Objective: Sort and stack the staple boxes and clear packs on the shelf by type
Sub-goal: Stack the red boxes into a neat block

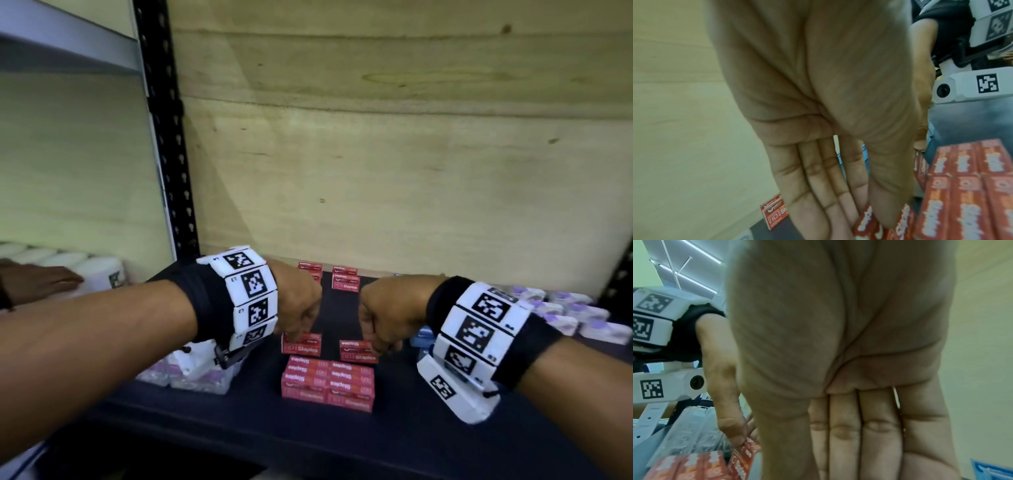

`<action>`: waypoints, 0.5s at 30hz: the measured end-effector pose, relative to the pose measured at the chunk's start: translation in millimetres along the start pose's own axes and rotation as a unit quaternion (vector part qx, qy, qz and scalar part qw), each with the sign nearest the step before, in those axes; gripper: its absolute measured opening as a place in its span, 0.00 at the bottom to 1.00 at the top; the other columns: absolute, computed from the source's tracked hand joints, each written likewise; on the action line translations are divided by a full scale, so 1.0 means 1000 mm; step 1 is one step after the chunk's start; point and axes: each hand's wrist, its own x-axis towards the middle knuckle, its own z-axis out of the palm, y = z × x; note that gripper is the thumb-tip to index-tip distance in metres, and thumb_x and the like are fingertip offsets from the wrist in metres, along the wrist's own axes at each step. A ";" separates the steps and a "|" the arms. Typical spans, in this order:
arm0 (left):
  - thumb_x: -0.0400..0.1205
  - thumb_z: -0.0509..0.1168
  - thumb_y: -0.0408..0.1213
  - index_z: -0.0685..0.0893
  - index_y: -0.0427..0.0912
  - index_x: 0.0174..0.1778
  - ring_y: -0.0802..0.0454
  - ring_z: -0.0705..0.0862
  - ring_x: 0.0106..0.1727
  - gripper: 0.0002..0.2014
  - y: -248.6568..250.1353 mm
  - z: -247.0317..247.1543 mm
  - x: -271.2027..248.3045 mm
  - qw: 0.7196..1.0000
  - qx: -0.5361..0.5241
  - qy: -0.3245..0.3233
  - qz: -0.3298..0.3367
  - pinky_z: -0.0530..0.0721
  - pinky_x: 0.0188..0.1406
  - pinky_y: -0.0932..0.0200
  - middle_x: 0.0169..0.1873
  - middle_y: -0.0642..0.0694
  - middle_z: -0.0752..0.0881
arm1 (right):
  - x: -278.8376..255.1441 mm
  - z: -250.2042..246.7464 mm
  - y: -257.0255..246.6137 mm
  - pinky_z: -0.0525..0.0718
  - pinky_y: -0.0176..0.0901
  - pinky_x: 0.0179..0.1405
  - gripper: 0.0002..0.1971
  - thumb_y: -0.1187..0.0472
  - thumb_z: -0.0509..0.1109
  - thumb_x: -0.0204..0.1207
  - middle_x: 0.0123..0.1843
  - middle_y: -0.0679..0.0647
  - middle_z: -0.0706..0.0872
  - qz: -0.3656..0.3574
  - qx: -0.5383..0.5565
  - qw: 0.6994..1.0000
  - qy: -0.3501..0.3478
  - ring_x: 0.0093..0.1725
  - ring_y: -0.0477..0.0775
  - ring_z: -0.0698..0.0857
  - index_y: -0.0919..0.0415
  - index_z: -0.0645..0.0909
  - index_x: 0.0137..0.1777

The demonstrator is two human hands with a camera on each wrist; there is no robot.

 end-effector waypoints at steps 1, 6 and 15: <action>0.78 0.73 0.39 0.89 0.46 0.57 0.61 0.84 0.39 0.12 0.000 0.004 -0.002 1.000 0.007 0.004 0.003 0.82 0.39 0.65 0.39 0.56 0.88 | -0.004 0.003 -0.001 0.89 0.45 0.53 0.06 0.65 0.73 0.76 0.44 0.52 0.94 0.000 -0.001 1.000 -0.002 0.38 0.46 0.90 0.60 0.90 0.49; 0.79 0.71 0.41 0.88 0.48 0.56 0.52 0.88 0.50 0.10 0.006 0.018 -0.015 1.000 0.001 0.027 0.004 0.84 0.47 0.59 0.48 0.49 0.91 | -0.021 0.015 -0.006 0.89 0.47 0.56 0.05 0.62 0.74 0.75 0.41 0.51 0.94 0.005 0.001 1.000 0.014 0.43 0.48 0.92 0.58 0.91 0.47; 0.81 0.64 0.41 0.80 0.55 0.69 0.58 0.80 0.52 0.18 0.011 0.028 -0.042 0.999 -0.024 0.040 0.006 0.79 0.55 0.62 0.59 0.57 0.84 | -0.046 0.024 -0.007 0.87 0.45 0.53 0.13 0.50 0.73 0.77 0.51 0.52 0.92 0.017 -0.025 0.999 0.024 0.49 0.51 0.89 0.53 0.86 0.58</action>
